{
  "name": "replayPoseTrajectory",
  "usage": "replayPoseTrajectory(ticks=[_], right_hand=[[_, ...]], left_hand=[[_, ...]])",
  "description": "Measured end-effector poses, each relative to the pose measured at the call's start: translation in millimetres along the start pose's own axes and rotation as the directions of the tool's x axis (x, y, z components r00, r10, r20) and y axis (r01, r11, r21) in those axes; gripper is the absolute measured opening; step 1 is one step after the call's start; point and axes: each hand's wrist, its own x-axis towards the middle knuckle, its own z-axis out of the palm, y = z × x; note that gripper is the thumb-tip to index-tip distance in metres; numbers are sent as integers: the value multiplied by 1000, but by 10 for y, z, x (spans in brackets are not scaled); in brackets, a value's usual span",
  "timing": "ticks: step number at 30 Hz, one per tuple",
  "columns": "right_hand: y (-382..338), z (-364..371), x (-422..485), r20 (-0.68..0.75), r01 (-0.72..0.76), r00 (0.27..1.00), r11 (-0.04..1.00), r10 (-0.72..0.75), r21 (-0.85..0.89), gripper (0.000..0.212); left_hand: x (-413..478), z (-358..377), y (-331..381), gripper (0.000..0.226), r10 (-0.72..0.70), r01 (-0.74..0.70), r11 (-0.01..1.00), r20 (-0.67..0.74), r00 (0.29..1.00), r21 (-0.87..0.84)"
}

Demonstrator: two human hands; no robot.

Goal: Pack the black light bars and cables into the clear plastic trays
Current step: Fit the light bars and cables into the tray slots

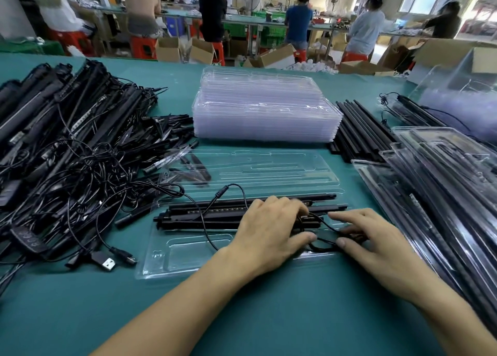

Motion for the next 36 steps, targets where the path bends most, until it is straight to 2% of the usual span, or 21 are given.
replayPoseTrajectory(ticks=[2,4,7,9,10,11,13,15,17,20,22,24,28,31,34,36], right_hand=[[-2,-35,11,-7,-42,999,995,43,95,40],[-13,-41,23,3,-44,999,996,44,77,35],[-48,-11,65,35,-41,998,988,47,-148,25],[-85,7,80,15,-91,994,905,107,-416,25],[-111,12,87,-4,-125,990,852,143,-509,26],[-131,23,96,-9,-152,985,841,172,-520,28],[-151,51,106,33,-174,979,902,203,-395,35],[-163,57,120,76,-168,976,932,202,-321,38],[-152,51,123,70,-150,981,931,183,-334,36],[-139,45,113,72,-125,983,909,166,-398,30],[-134,51,103,75,-109,986,918,148,-380,26],[-138,34,94,68,-109,988,933,140,-343,24],[-169,23,88,33,-144,984,890,175,-433,24],[-201,52,77,-8,-161,984,853,181,-496,29],[-214,66,61,-4,-138,989,925,146,-355,30],[-211,75,45,5,-133,990,962,139,-239,27]], left_hand=[[1,15,3,51,-9,9,1000,-3,1000,18],[3,26,-2,49,-7,7,998,5,1000,56],[17,25,-16,46,-20,19,999,18,1000,30],[27,25,-19,45,-14,14,1000,27,1000,25],[26,23,-19,46,-6,5,999,30,1000,33],[21,17,-16,46,3,-5,999,38,999,42],[7,-13,-14,46,42,-42,999,54,998,13],[-12,-105,-10,45,85,-78,989,48,995,-126],[-38,-254,-67,39,49,-60,981,-64,997,-184],[-78,-479,-309,33,-133,132,991,-358,924,-27],[-122,-594,-494,41,-277,291,957,-343,897,-12],[-158,-617,-622,45,-346,354,935,-227,910,-7],[-229,-505,-580,34,-229,231,973,-89,969,6],[-271,-429,-536,26,-108,114,991,-92,990,66],[-280,-438,-510,25,-38,58,987,-130,991,150],[-275,-470,-452,34,9,16,981,-127,992,194]])
